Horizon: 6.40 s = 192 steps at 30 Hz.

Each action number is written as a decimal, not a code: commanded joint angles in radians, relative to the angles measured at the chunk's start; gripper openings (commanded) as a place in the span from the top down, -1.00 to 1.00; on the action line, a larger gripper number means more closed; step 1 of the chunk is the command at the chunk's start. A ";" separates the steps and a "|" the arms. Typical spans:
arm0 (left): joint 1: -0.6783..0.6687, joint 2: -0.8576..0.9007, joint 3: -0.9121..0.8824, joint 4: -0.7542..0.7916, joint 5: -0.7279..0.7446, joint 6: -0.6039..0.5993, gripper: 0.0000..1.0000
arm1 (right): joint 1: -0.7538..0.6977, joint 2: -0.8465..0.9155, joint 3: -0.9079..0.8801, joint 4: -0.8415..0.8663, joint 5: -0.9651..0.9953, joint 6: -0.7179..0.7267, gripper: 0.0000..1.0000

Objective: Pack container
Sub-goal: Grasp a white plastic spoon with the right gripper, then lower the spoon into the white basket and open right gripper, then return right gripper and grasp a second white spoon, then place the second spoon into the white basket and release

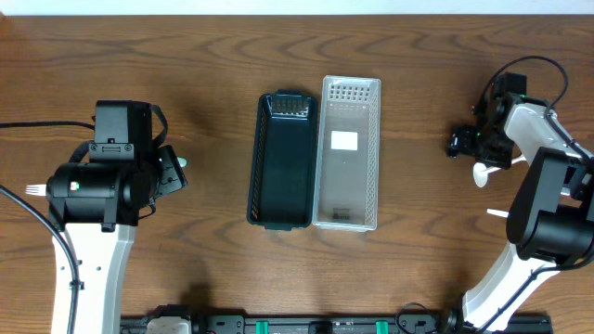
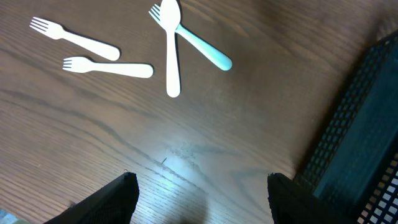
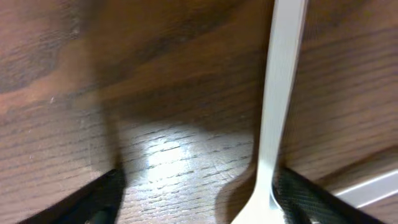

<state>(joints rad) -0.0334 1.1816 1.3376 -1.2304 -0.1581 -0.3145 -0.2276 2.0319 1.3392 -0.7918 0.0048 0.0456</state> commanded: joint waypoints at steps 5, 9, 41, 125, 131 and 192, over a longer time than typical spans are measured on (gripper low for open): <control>0.006 -0.006 0.023 -0.003 -0.010 -0.002 -0.40 | -0.011 0.076 -0.009 -0.006 -0.032 0.010 0.10; 0.006 -0.006 0.023 -0.003 -0.010 -0.002 -0.40 | -0.011 0.076 -0.009 -0.005 -0.032 0.009 0.46; 0.006 -0.006 0.023 -0.008 -0.011 -0.002 -0.40 | 0.591 -0.238 0.216 -0.128 -0.031 0.579 0.94; 0.006 -0.006 0.021 -0.045 -0.011 -0.002 -0.42 | -0.197 0.310 0.446 -0.353 0.073 0.573 0.80; 0.006 -0.006 0.021 -0.044 -0.011 -0.001 -0.43 | -0.183 0.302 0.446 -0.393 0.054 0.558 0.81; 0.006 -0.006 0.021 -0.056 -0.011 -0.001 -0.44 | 0.290 -0.446 0.555 -0.515 0.148 0.306 -0.83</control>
<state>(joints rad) -0.0334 1.1816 1.3376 -1.2827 -0.1581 -0.3141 0.1459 1.6234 1.8950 -1.2728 0.1127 0.3927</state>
